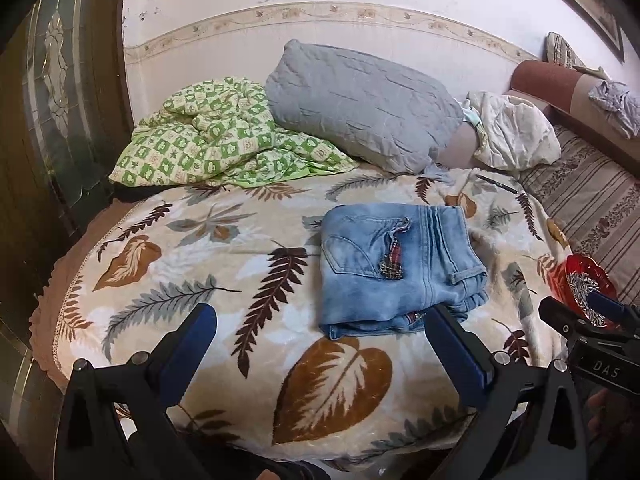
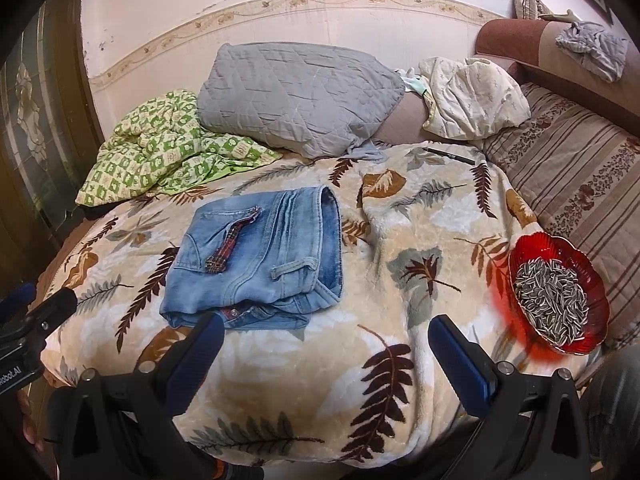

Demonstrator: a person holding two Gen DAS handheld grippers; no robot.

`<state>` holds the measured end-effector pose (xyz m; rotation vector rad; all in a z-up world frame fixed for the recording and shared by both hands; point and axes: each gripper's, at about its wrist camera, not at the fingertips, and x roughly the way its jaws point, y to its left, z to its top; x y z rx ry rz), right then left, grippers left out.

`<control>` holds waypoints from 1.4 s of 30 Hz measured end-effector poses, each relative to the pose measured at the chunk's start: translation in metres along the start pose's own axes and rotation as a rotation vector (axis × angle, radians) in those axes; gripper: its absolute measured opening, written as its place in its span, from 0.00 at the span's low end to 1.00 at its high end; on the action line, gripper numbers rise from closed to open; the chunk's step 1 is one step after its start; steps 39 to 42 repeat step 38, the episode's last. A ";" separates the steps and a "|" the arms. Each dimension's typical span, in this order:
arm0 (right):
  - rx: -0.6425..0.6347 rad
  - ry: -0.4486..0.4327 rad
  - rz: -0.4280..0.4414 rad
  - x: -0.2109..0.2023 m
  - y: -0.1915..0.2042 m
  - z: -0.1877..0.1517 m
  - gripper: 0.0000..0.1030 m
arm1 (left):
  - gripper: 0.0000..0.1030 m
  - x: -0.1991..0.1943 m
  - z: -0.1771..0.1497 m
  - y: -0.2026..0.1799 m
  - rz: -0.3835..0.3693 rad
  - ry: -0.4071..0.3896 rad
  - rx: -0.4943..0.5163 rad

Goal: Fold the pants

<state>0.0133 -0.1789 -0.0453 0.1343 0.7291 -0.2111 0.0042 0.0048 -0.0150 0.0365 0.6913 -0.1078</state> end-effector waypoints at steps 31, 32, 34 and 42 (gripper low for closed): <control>0.023 -0.005 -0.011 -0.002 -0.002 0.000 1.00 | 1.00 0.000 0.006 0.004 -0.075 0.035 -0.073; 0.024 -0.006 -0.011 -0.002 -0.002 0.000 1.00 | 1.00 0.002 0.006 0.007 -0.120 0.060 -0.111; 0.031 -0.006 -0.013 -0.004 0.001 -0.001 1.00 | 1.00 0.004 0.009 0.016 -0.234 0.077 -0.193; 0.036 -0.010 -0.015 -0.005 0.002 -0.002 1.00 | 1.00 0.001 0.014 0.024 -0.303 0.035 -0.283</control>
